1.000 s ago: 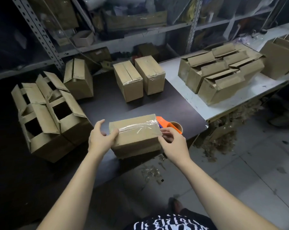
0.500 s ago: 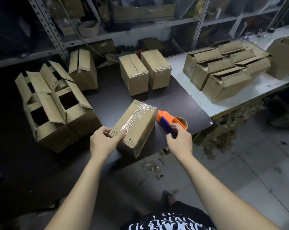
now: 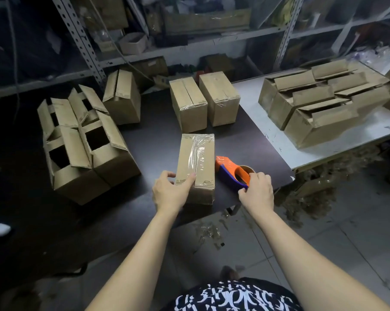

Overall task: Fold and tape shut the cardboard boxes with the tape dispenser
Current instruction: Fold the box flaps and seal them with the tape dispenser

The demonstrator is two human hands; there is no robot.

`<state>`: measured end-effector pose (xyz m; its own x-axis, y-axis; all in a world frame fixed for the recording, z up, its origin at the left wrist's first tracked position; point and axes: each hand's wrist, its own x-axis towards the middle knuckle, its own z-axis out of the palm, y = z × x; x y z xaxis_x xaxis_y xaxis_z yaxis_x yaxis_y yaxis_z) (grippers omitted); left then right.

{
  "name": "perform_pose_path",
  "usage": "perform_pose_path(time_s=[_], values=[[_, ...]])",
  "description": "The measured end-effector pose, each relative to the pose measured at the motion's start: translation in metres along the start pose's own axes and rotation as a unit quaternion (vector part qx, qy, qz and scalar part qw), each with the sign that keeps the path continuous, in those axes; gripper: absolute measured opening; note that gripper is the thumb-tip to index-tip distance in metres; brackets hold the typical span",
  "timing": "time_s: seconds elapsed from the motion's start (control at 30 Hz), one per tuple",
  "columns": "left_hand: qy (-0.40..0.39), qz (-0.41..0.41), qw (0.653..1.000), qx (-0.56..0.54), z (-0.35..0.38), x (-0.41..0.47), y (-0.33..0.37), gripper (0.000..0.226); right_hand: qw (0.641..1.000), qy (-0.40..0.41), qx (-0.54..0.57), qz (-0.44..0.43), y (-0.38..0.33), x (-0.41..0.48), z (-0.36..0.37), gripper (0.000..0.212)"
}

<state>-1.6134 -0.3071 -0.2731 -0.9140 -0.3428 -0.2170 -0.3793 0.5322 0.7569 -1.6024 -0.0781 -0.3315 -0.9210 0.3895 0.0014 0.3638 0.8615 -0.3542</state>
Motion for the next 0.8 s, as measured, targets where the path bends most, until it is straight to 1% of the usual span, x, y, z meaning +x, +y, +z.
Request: perform_pose_path(time_s=[0.07,0.13,0.23,0.3,0.37,0.47,0.53,0.6,0.7,0.8], values=[[0.005,-0.005,1.000,0.008,0.007,0.002,0.001,0.075,0.999,-0.004,0.000,-0.036,-0.001,0.009,0.000,0.029],[0.016,-0.011,1.000,0.013,0.012,0.000,0.004,0.073,0.998,-0.035,-0.007,-0.059,-0.007,0.013,0.000,0.033],[0.024,-0.010,0.999,0.028,0.017,-0.005,0.011,0.067,0.992,-0.049,-0.072,-0.089,-0.016,0.019,-0.001,0.037],[0.027,-0.005,0.998,0.051,0.017,-0.004,0.013,0.062,0.987,-0.058,-0.106,-0.103,-0.020,0.025,-0.002,0.037],[0.034,0.010,0.996,0.086,0.013,-0.001,0.016,0.065,0.987,-0.069,-0.106,-0.104,-0.020,0.032,-0.001,0.032],[0.035,0.043,0.985,0.164,0.004,0.004,0.024,0.072,0.995,-0.078,-0.026,-0.053,-0.019,0.034,0.000,0.033],[0.049,0.099,0.977,0.185,0.001,0.007,0.031,0.071,0.996,-0.079,0.046,-0.007,-0.020,0.033,-0.005,0.037],[0.047,0.157,0.977,0.137,-0.001,0.011,0.038,0.066,0.992,-0.071,0.106,0.020,-0.021,0.034,-0.014,0.039],[0.014,0.201,0.979,0.043,-0.007,0.018,0.054,0.052,0.979,-0.036,0.197,0.039,-0.025,0.036,-0.035,0.035],[-0.024,0.222,0.974,-0.030,-0.015,0.019,0.080,0.037,0.946,-0.023,0.324,0.010,-0.033,0.032,-0.059,0.037]])
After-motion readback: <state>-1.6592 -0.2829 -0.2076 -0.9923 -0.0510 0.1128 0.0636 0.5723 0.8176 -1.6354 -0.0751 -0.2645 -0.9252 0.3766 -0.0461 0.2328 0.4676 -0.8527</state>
